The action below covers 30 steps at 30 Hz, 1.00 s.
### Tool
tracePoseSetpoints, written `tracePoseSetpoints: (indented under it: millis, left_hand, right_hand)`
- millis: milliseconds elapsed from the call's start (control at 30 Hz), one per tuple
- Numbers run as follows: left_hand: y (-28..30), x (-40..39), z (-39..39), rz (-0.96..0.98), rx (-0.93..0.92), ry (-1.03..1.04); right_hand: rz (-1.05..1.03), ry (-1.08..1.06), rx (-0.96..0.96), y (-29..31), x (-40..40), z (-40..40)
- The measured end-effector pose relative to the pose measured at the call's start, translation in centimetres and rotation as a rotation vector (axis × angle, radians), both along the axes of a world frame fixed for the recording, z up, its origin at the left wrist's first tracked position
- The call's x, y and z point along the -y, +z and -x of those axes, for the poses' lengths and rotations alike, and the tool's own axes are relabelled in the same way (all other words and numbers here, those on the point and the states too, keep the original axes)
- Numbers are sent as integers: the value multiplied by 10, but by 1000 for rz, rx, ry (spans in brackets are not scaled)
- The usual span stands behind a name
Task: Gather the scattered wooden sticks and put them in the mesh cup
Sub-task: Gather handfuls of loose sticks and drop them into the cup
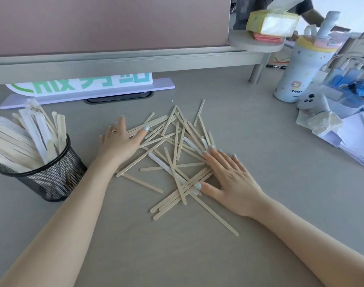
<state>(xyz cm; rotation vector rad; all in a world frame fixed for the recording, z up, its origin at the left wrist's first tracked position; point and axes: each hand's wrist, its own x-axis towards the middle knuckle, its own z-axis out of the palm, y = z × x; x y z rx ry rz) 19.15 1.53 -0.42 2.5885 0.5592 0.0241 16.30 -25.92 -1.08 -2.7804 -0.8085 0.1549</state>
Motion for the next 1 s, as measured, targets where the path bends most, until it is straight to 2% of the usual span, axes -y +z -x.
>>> tracePoseSetpoints:
  millis: [100,200,300,367,533,733,1000]
  left_hand:
    - [7,17,2,-6,-16,-194]
    - [13,28,11,-16,-75,-276]
    - [16,29,8,10,-112,-264]
    - [17,31,-3,19,-146,-233]
    - [24,47,-25,-3,-131,-198]
    - [29,48,-23,-38,-83,-135]
    - [28,52,-24,-228,-53,-94]
  right_hand:
    - [-92,45,-42,3,-20,-7]
    - [-260,-52,-81,11,-29,-21]
    - [-239,-207,-127,17,-39,-45]
    - [-181,-239,-124,17,-53,-59]
    - [-152,-170,-116,19,-80,-71]
    - [-213,-141,-223,30,-68,-77]
    - [-143,-166,-124,30,-75,-74]
